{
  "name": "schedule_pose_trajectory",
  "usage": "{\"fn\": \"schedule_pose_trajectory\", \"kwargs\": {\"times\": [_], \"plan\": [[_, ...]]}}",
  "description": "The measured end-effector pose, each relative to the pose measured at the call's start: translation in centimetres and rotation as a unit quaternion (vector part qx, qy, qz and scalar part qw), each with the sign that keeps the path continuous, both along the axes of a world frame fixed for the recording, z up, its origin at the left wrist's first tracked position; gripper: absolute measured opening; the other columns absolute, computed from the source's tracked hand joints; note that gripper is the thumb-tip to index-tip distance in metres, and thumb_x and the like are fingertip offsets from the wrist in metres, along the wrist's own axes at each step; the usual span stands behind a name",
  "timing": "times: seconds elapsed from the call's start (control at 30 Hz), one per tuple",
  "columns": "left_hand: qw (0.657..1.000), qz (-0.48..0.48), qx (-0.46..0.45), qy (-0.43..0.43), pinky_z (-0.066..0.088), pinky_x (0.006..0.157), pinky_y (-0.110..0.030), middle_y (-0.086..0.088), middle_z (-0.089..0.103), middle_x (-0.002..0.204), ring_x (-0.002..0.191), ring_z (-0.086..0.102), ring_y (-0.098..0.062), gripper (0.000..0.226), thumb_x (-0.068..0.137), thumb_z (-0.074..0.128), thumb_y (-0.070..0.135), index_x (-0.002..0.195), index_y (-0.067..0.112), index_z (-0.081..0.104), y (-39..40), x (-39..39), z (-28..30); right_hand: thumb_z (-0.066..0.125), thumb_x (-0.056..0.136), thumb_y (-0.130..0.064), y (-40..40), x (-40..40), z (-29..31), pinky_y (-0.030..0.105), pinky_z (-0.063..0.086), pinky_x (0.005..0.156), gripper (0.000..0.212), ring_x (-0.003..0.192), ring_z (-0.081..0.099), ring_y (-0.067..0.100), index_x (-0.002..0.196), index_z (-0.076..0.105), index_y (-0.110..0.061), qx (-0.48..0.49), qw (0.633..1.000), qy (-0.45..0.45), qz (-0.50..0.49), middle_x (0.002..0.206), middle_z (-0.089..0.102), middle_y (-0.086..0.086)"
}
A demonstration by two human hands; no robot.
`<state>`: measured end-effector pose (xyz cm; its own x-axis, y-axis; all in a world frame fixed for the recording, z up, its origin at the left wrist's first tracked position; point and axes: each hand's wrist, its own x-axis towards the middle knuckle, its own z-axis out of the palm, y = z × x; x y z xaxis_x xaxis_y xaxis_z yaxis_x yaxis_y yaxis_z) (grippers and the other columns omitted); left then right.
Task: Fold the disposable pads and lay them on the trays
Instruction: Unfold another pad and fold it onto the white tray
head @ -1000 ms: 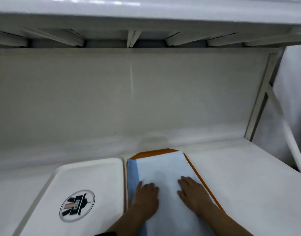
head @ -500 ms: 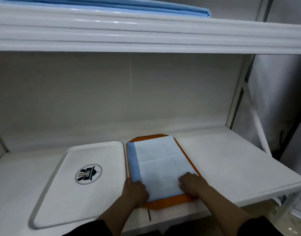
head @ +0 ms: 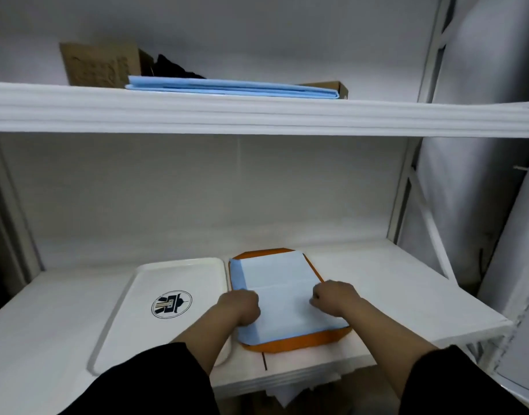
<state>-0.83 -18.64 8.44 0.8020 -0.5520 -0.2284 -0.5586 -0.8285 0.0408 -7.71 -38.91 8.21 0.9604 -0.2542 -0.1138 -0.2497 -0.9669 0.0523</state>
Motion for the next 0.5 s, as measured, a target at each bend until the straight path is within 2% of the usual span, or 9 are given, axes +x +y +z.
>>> {"fn": "schedule_pose_trajectory", "kwargs": {"times": [0.13,0.23,0.3,0.37,0.43,0.5], "plan": [[0.989,0.003,-0.082,-0.126,0.046,0.082,-0.034,-0.016,0.062,0.113,0.104,0.058,-0.034,0.031,0.097,0.038,0.023,0.104,0.003,0.061,1.1,-1.3,4.6,0.035,0.096,-0.029,2.0,-0.6,4.2,0.028,0.038,0.064,0.031,0.081,0.056,0.025,0.094,0.061,-0.013,-0.054,0.989,-0.134,0.030,0.097,0.065,0.005],[0.969,0.003,-0.123,-0.216,0.047,0.078,-0.034,-0.017,0.064,0.109,0.100,0.059,-0.037,0.030,0.096,0.038,0.025,0.100,0.006,0.061,1.8,-1.9,8.0,0.034,0.095,-0.027,3.6,-1.2,7.5,0.028,0.035,0.061,0.025,0.072,0.051,0.027,0.080,0.050,-0.015,-0.076,0.968,-0.233,0.044,0.092,0.066,0.007],[0.951,-0.004,-0.147,-0.270,0.046,0.076,-0.034,-0.016,0.065,0.107,0.099,0.061,-0.037,0.030,0.097,0.037,0.028,0.099,0.009,0.059,2.4,-2.5,10.2,0.034,0.096,-0.029,4.6,-1.9,9.7,0.028,0.035,0.058,0.025,0.073,0.058,0.030,0.079,0.047,-0.017,-0.077,0.950,-0.297,0.058,0.087,0.067,0.007],[0.922,-0.019,-0.167,-0.347,0.041,0.068,-0.031,-0.014,0.066,0.100,0.093,0.063,-0.036,0.029,0.098,0.038,0.029,0.095,0.010,0.060,2.8,-2.9,12.4,0.034,0.096,-0.031,5.2,-2.2,11.7,0.029,0.035,0.055,0.025,0.072,0.061,0.032,0.078,0.047,-0.019,-0.091,0.924,-0.363,0.078,0.080,0.066,0.005],[0.875,-0.064,-0.187,-0.441,0.040,0.061,-0.028,-0.011,0.066,0.074,0.067,0.065,-0.032,0.028,0.092,0.042,0.024,0.076,0.011,0.061,3.8,-3.6,14.9,0.035,0.093,-0.032,5.8,-2.8,13.7,0.028,0.035,0.048,0.029,0.059,0.060,0.031,0.073,0.050,-0.018,-0.116,0.879,-0.448,0.119,0.065,0.062,0.003],[0.818,-0.090,-0.202,-0.531,0.033,0.051,-0.024,-0.005,0.055,0.050,0.041,0.055,-0.027,0.029,0.082,0.044,0.023,0.057,0.015,0.054,4.6,-4.1,17.2,0.039,0.088,-0.031,6.3,-3.6,15.7,0.024,0.030,0.041,0.030,0.046,0.055,0.025,0.064,0.052,-0.018,-0.136,0.818,-0.536,0.160,0.052,0.055,0.000]]}}
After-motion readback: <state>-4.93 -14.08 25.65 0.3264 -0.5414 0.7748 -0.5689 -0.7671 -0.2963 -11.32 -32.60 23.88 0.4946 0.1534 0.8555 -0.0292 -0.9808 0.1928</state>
